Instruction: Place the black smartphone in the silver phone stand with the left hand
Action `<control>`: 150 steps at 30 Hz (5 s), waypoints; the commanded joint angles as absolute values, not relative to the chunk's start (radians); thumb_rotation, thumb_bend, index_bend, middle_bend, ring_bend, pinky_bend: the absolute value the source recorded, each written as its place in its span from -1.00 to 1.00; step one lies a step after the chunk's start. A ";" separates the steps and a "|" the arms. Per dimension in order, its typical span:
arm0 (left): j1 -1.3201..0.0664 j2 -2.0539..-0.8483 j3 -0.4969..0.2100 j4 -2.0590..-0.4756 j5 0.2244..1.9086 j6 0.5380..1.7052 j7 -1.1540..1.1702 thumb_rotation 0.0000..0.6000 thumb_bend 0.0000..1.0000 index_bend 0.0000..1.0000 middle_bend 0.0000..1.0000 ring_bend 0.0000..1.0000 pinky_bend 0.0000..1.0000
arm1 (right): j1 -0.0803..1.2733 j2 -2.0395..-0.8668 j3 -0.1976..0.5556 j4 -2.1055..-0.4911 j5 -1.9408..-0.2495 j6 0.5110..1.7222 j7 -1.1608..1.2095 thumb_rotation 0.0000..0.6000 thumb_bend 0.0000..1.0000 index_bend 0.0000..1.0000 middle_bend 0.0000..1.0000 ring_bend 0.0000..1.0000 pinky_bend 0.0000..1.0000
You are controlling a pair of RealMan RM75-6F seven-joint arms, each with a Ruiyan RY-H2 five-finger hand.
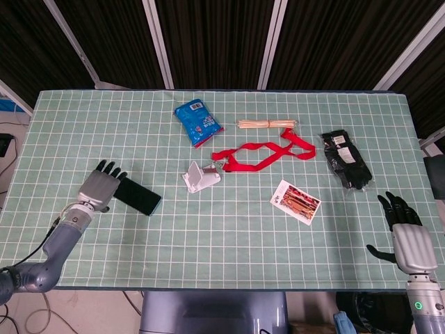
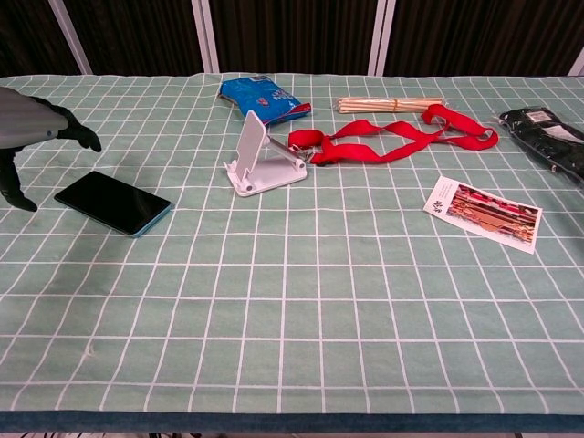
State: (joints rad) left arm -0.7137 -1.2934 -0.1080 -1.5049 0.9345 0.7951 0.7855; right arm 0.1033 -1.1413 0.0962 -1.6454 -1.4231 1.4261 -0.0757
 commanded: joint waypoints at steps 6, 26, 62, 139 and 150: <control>-0.764 -1.345 -0.075 -1.457 0.892 0.773 0.805 1.00 -0.82 -0.66 -0.64 -0.90 -0.83 | 0.104 -1.142 0.097 -1.645 -1.421 1.427 -0.074 1.00 -0.69 -1.00 -1.00 -1.00 -0.69; -0.847 -1.423 -0.030 -1.417 0.838 0.783 0.806 1.00 -0.79 -0.55 -0.51 -0.90 -0.83 | 0.105 -1.140 0.098 -1.647 -1.419 1.427 -0.058 1.00 -0.67 -1.00 -1.00 -1.00 -0.69; -0.862 -1.463 0.027 -1.370 0.867 0.818 0.730 1.00 -0.31 0.11 0.21 -0.65 -0.78 | 0.104 -1.137 0.097 -1.655 -1.414 1.426 -0.040 1.00 -0.64 -1.00 -1.00 -1.00 -0.69; -0.917 -1.795 -0.607 -1.514 0.324 1.131 0.288 1.00 -0.08 0.26 0.39 -0.53 -0.83 | 0.110 -1.114 0.099 -1.680 -1.386 1.391 0.019 1.00 -0.63 -1.00 -1.00 -1.00 -0.69; -0.920 -1.794 -0.584 -1.490 0.353 1.099 0.273 1.00 -0.08 0.25 0.38 -0.53 -0.83 | 0.111 -1.112 0.099 -1.684 -1.380 1.384 0.023 1.00 -0.63 -1.00 -1.00 -1.00 -0.69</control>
